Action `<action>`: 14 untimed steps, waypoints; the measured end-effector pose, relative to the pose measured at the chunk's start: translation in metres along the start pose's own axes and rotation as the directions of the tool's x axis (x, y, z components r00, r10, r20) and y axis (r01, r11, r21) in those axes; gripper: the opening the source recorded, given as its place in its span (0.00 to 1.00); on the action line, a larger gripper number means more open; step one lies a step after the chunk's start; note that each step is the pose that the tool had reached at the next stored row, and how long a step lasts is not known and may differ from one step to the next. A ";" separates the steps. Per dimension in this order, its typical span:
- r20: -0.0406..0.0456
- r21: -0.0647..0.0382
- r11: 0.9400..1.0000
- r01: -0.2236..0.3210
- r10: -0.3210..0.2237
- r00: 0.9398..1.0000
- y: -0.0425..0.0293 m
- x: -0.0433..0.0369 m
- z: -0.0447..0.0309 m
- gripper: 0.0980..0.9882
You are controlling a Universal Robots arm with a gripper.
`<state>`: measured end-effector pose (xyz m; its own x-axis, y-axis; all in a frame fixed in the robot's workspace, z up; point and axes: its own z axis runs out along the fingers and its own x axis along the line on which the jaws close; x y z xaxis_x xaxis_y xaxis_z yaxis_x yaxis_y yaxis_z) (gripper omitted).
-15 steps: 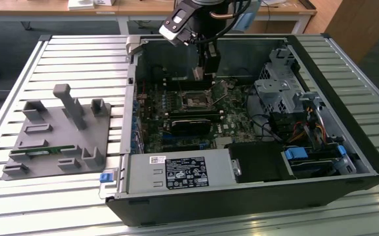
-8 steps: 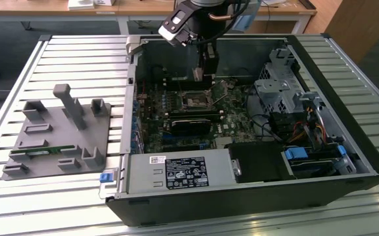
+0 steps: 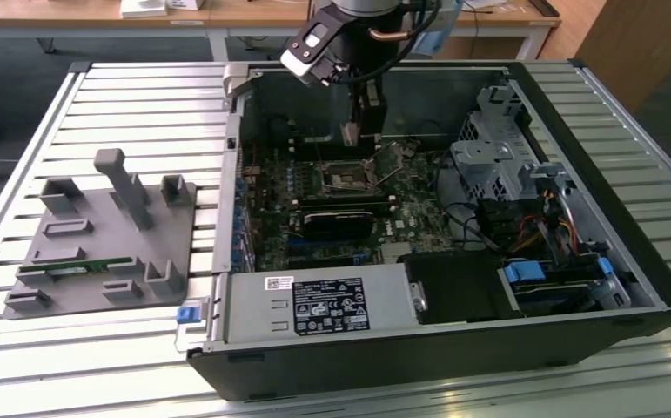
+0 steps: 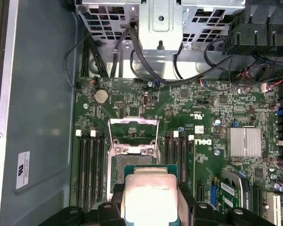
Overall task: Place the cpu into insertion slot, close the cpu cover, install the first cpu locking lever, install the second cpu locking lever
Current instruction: 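Place the cpu into insertion slot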
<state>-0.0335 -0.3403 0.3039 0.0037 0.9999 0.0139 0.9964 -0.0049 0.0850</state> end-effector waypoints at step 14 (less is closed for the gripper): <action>-0.002 0.000 1.000 0.000 0.000 1.000 -0.0005 -0.0001 0.0066 0.48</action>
<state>-0.0334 -0.3403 0.2973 0.0037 0.9999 0.0158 0.9964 -0.0050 0.0849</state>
